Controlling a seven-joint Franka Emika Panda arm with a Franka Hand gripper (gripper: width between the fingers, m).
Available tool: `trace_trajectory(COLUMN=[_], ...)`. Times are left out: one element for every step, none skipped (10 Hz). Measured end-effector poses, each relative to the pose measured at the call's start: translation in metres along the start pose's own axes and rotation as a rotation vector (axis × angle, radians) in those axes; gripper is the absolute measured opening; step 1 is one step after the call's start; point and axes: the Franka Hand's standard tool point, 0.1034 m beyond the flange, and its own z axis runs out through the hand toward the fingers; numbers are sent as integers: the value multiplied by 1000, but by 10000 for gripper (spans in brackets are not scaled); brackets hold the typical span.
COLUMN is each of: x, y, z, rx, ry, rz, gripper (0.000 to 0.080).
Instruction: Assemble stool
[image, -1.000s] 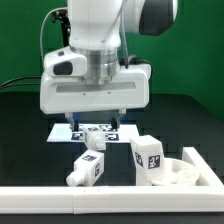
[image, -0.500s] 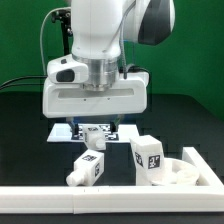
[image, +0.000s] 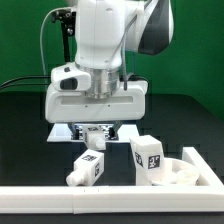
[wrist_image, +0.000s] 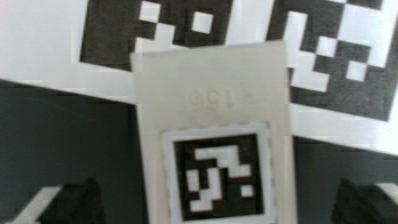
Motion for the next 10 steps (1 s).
trace_trajectory(x=[0,0,0,0,4,3,4,2,1,0], y=[0,0,0,1,4,10,17,22,27,29], z=[0,0,0,-1,-7,-11,-16,-16,-15,-15], rx=[0,-1,0,-4,-25,-25,-25,-27,-36,-47], ry=[-1,-1,0,2,28,40,51,57,59,48], rz=[-2,-13,-11,-45,-237,-394,-530,-637,-671,-753], gripper=[542,408,408,333,333,333,333,333,333,333])
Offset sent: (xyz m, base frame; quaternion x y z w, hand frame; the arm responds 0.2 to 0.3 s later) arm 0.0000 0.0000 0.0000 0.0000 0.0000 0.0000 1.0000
